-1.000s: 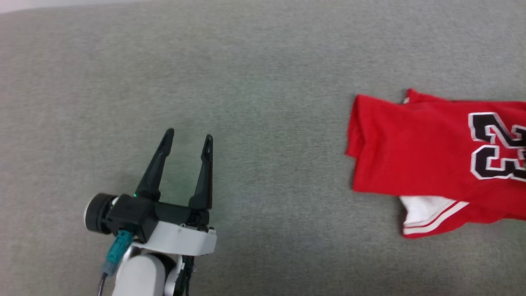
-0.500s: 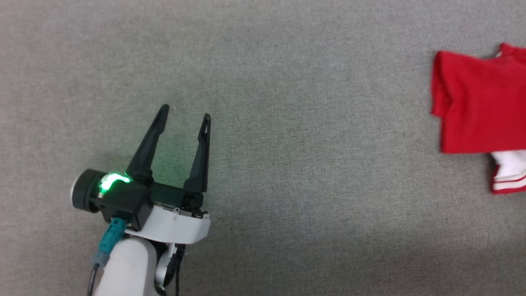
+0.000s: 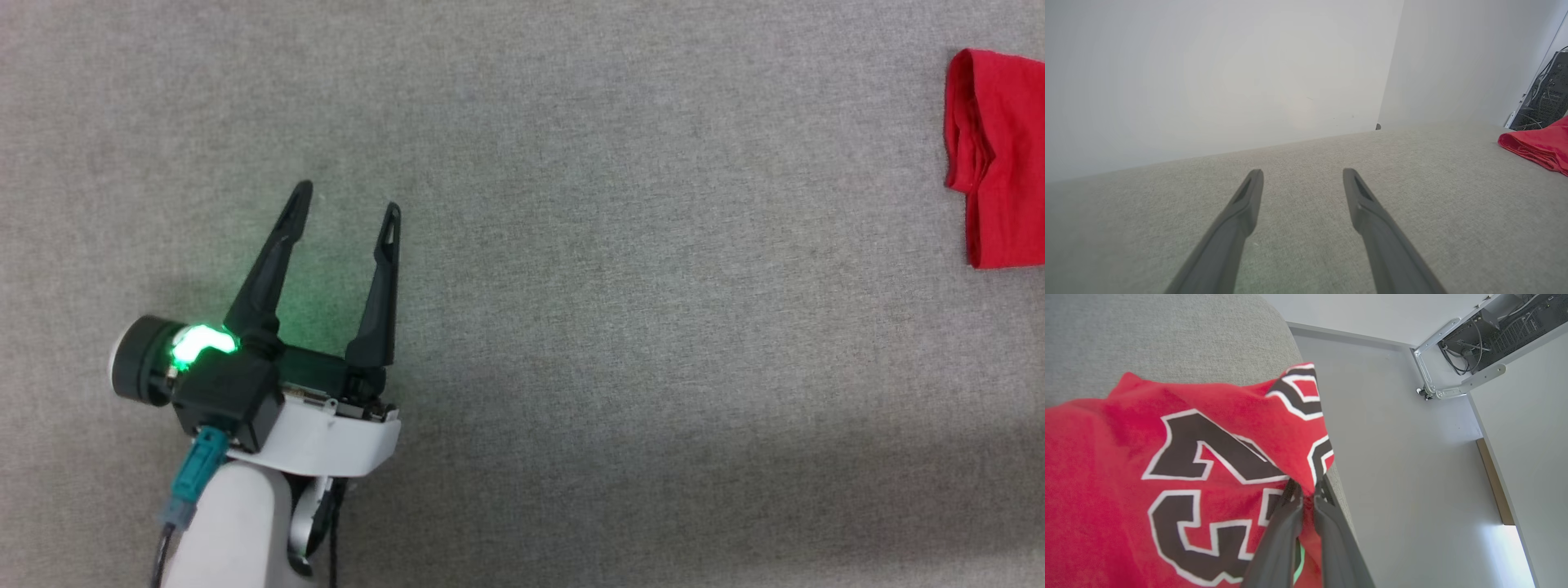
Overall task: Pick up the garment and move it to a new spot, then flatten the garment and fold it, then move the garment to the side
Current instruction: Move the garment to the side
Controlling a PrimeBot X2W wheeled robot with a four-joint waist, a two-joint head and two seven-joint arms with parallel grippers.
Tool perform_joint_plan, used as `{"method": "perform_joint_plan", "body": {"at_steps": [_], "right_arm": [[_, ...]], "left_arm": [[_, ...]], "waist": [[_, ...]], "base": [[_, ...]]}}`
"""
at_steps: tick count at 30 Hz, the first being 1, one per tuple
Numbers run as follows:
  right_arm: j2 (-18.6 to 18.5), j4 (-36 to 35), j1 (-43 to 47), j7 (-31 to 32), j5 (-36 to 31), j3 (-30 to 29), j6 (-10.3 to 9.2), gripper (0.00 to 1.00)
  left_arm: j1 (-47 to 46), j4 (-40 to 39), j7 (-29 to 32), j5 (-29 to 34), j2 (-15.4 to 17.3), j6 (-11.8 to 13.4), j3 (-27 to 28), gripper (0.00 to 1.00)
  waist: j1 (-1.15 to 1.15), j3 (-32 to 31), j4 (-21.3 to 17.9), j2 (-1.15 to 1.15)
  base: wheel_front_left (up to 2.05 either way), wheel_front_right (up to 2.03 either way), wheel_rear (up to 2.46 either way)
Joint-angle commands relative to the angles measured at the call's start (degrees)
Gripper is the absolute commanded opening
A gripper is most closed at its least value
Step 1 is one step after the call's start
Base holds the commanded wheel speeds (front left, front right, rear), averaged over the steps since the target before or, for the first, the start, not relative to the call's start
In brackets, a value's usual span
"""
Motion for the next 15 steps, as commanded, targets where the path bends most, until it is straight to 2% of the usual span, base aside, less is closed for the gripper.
{"method": "perform_joint_plan", "body": {"at_steps": [1,7,9,10,11,12,13,15], "right_arm": [[0.09,0.7,-0.9,-0.85,0.08,0.55,-0.12,0.0],[0.23,5.27,-3.59,-5.21,-0.01,2.85,-0.12,0.0],[0.29,6.16,-4.06,-6.21,-0.19,3.67,-0.12,0.35],[0.27,6.65,-4.39,-6.62,-0.18,3.97,-0.12,0.45],[0.17,7.06,-4.64,-7.13,-0.21,4.36,-0.12,0.49],[0.08,7.59,-4.82,-7.6,-0.21,4.72,-0.12,0.8],[-0.02,8.05,-4.97,-8.06,-0.04,5.08,-0.12,0.97],[-0.19,8.81,-5.36,-8.98,0.27,6.0,-0.12,1.0]], "left_arm": [[-0.19,-0.37,-0.12,0.39,0.17,-0.12,0.06,1.0],[0.01,-0.65,-0.12,0.44,0.4,0.07,0.2,1.0],[0.17,-0.72,-0.12,0.47,0.45,0.2,0.23,1.0],[0.23,-0.74,-0.12,0.52,0.47,0.28,0.23,1.0],[0.26,-0.74,-0.12,0.54,0.46,0.32,0.22,1.0],[0.28,-0.7,-0.12,0.54,0.44,0.33,0.16,1.0],[0.3,-0.65,-0.12,0.53,0.37,0.35,0.07,1.0],[0.37,-0.53,-0.12,0.41,0.21,0.4,-0.06,1.0]], "waist": [[0.0,0.03,-0.04,0.0],[0.0,-0.09,-0.25,0.0],[0.0,-0.31,-0.34,0.0],[0.0,-0.39,-0.36,0.0],[0.0,-0.51,-0.36,0.0],[0.0,-0.68,-0.34,0.0],[0.0,-0.86,-0.27,0.0],[0.0,-1.32,-0.07,0.0]], "base": [[0.0,0.0,0.0],[0.0,0.0,0.0],[0.0,0.0,0.0],[0.0,0.0,0.0],[0.0,0.0,0.0],[0.0,0.0,0.0],[0.0,0.0,0.0],[0.0,0.0,0.0]]}}
